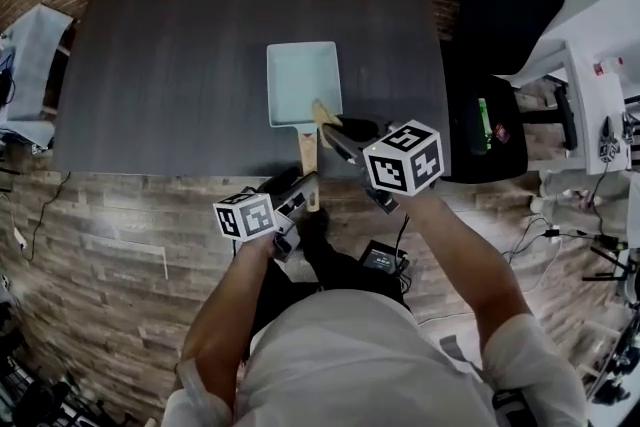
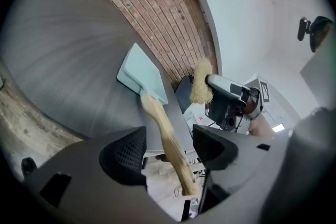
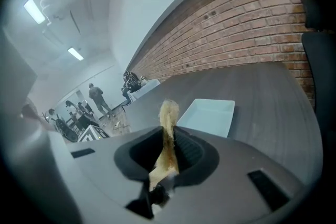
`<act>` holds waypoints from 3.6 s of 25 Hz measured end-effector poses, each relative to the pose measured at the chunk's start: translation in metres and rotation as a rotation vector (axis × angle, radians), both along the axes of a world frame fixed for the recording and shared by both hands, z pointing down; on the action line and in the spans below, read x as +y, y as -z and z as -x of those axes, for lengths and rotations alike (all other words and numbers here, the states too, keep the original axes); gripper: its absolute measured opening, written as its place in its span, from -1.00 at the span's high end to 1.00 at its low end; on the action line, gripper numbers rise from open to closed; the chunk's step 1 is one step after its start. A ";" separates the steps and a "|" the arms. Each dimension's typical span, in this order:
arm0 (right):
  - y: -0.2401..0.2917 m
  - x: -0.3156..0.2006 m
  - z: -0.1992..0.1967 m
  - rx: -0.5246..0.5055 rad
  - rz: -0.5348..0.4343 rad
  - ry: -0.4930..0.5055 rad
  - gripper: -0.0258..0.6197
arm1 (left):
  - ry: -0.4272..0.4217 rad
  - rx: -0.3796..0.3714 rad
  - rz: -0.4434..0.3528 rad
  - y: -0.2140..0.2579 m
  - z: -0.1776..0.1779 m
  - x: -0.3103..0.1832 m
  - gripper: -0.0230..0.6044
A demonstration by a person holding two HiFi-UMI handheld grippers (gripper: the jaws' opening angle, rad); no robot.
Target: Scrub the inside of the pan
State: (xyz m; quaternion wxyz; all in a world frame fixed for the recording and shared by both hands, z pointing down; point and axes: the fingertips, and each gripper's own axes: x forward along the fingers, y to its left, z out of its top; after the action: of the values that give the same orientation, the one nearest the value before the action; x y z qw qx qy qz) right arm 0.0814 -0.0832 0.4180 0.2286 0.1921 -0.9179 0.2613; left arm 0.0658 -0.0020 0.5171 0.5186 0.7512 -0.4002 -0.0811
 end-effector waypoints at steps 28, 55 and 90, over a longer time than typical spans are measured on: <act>-0.094 -0.162 0.099 0.876 -0.794 0.282 0.73 | -0.136 0.309 0.202 -0.014 -0.014 -0.013 0.68; -0.142 -0.119 0.104 1.009 -0.741 0.671 0.75 | -0.202 0.274 0.209 -0.015 -0.013 -0.013 0.67; -0.137 -0.009 0.101 0.805 -0.305 1.080 0.75 | -0.228 0.238 0.213 -0.016 -0.006 -0.007 0.65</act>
State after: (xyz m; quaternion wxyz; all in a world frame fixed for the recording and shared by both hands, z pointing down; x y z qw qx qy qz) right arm -0.0200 -0.0918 0.5552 0.6201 -0.1801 -0.7552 -0.1129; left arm 0.0722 -0.0093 0.5331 0.6446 0.7177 -0.2546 -0.0672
